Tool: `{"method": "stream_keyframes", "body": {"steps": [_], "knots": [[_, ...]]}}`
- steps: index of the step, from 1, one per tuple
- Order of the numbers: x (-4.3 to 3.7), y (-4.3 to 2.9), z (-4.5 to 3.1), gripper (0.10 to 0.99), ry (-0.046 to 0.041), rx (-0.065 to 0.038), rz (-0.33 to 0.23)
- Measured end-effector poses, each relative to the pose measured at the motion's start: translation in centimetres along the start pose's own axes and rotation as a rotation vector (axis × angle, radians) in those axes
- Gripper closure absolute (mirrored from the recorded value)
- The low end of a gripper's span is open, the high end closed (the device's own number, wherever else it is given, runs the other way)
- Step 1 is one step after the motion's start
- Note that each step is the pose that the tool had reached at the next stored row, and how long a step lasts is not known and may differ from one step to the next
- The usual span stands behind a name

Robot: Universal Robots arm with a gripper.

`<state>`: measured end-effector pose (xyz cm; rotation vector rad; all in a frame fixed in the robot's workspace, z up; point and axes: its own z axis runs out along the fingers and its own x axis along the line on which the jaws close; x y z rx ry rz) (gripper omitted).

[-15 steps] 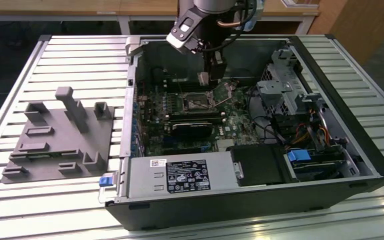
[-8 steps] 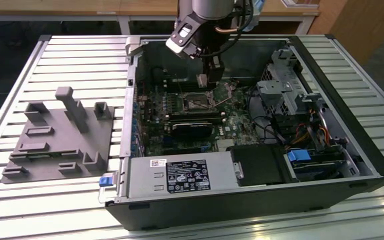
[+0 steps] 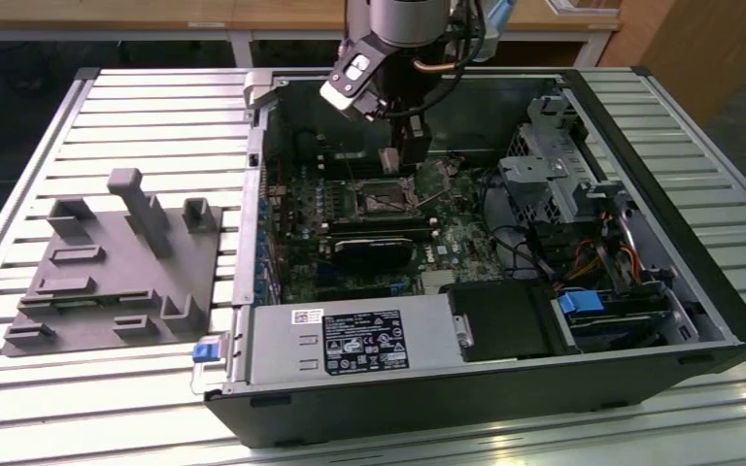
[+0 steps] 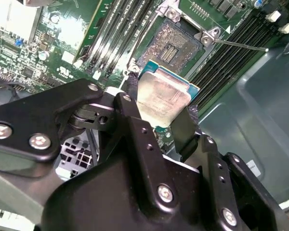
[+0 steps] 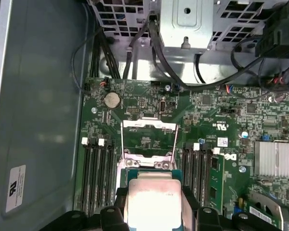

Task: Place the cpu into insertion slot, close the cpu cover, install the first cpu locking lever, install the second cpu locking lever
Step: 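Place the cpu into insertion slot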

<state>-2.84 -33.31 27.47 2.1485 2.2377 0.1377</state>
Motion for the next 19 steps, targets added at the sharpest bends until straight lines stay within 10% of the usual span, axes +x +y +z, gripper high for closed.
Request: {"method": "stream_keyframes", "body": {"steps": [19], "knots": [[0.85, -1.36, 2.96, 0.561, -0.0090, 0.000, 0.019]]}}
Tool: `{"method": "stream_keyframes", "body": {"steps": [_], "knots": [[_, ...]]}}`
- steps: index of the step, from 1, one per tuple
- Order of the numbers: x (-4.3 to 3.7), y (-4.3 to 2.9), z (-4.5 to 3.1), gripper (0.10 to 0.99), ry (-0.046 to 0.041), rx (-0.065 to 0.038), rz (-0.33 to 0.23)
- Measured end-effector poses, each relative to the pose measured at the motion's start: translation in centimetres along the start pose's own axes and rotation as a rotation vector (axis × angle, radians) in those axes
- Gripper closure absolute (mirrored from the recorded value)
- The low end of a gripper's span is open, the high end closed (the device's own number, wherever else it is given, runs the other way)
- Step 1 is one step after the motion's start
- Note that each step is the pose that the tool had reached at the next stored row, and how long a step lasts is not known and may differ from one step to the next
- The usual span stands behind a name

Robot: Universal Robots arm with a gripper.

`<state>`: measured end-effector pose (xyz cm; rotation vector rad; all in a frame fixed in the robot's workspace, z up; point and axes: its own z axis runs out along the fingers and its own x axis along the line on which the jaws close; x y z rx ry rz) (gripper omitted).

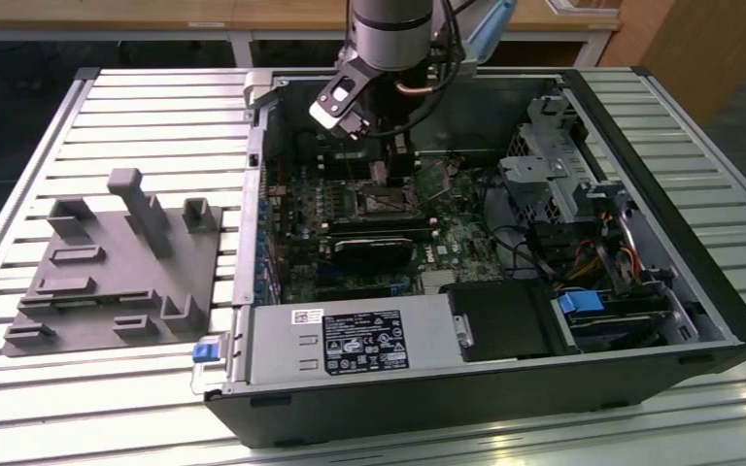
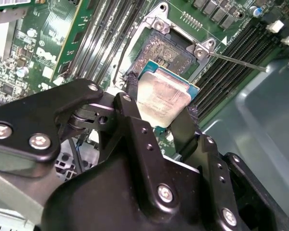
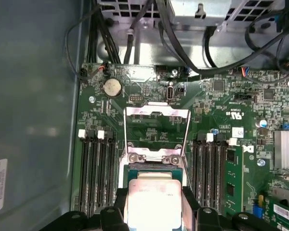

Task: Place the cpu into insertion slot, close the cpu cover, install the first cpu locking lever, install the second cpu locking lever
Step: 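Place the cpu into insertion slot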

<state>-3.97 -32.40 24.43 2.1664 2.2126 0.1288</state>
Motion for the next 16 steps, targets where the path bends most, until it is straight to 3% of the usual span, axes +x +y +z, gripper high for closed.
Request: {"method": "stream_keyframes", "body": {"steps": [16], "knots": [[-0.03, -0.14, 1.19, 0.561, -0.0011, 0.000, 0.000]]}}
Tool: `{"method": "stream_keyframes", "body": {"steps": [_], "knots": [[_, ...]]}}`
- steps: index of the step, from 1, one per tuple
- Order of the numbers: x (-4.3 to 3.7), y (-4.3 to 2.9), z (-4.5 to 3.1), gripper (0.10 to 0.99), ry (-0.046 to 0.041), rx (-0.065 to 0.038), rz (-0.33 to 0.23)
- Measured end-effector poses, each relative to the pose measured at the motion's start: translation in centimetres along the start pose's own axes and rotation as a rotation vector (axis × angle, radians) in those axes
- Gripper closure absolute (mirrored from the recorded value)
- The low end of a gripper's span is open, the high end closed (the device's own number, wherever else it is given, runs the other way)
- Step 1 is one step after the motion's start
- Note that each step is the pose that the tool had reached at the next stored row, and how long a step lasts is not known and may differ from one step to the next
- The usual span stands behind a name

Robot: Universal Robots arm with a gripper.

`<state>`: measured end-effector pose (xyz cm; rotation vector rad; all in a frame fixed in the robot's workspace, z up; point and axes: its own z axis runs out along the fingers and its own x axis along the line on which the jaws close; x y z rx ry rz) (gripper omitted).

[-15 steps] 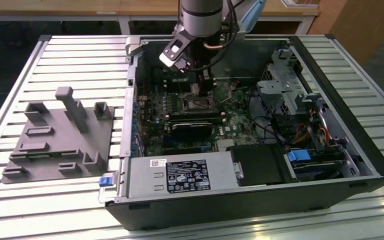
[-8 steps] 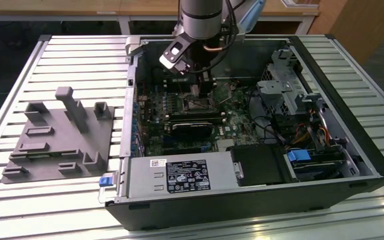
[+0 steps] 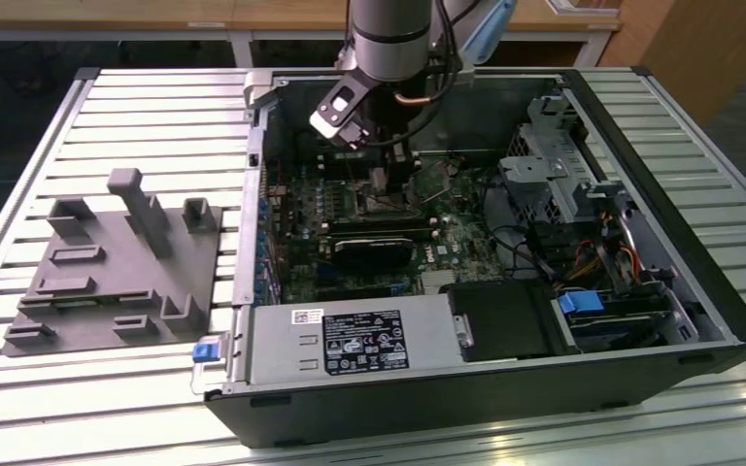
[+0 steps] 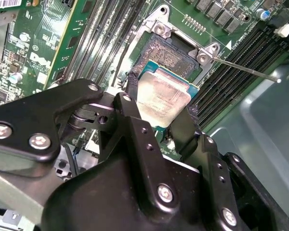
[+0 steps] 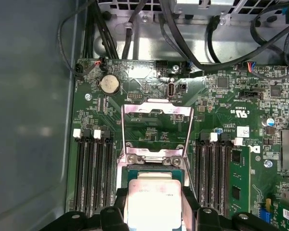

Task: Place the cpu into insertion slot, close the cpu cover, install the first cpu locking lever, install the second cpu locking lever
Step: 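Place the cpu into insertion slot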

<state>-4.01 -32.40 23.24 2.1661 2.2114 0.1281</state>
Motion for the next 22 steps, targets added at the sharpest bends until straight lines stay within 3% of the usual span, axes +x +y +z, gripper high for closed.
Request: {"method": "stream_keyframes", "body": {"steps": [10, 22], "knots": [[-0.03, -0.29, 1.39, 0.561, -0.0008, 0.000, 0.000], [-0.06, -0.63, 2.29, 0.561, -0.0070, 0.000, 0.003]]}}
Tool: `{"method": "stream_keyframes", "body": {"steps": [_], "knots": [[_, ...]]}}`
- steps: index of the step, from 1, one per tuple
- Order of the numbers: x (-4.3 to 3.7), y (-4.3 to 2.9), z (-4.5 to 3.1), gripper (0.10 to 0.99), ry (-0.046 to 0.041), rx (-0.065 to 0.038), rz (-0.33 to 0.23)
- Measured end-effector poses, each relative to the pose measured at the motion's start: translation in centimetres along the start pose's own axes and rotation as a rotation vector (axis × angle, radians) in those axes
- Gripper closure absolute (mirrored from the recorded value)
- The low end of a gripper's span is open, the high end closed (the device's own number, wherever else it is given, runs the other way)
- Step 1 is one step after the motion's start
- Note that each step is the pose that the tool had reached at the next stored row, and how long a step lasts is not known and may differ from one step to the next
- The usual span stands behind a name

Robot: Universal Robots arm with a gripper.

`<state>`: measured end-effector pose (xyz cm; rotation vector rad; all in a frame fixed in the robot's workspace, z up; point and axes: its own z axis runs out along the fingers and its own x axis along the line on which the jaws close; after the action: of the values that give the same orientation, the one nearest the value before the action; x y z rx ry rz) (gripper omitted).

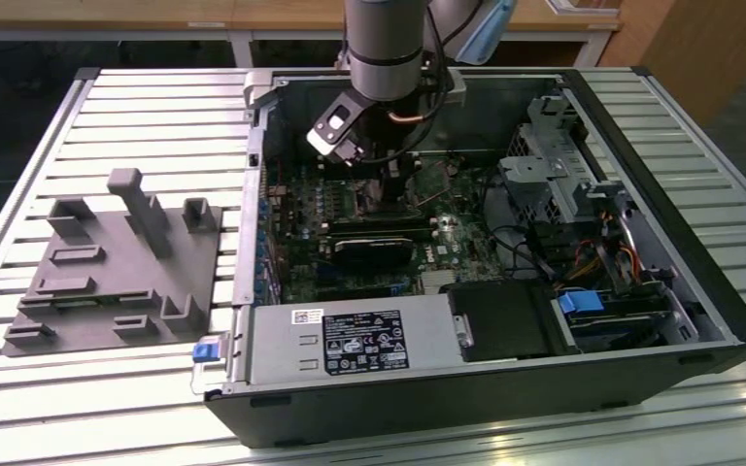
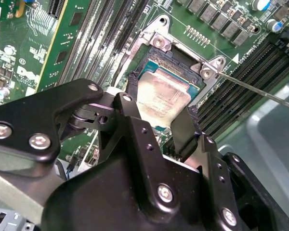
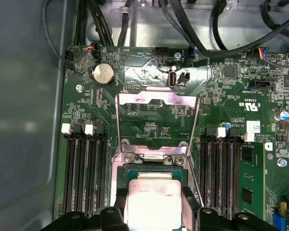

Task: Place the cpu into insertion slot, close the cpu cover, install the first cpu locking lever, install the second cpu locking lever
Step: 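Place the cpu into insertion slot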

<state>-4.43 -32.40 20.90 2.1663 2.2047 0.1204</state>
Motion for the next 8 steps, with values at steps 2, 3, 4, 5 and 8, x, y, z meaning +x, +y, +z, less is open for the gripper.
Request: {"method": "stream_keyframes", "body": {"steps": [2, 3, 4, 5, 8], "knots": [[0.00, -0.06, 0.14, 0.561, -0.0030, 0.000, 0.002], [0.00, -0.09, 0.22, 0.561, -0.0047, 0.000, 0.003], [-0.01, -0.11, 0.30, 0.561, -0.0064, 0.000, 0.004], [-0.01, -0.12, 0.38, 0.561, -0.0082, 0.000, 0.005], [-0.01, -0.14, 0.62, 0.561, -0.0098, 0.000, 0.007]]}}
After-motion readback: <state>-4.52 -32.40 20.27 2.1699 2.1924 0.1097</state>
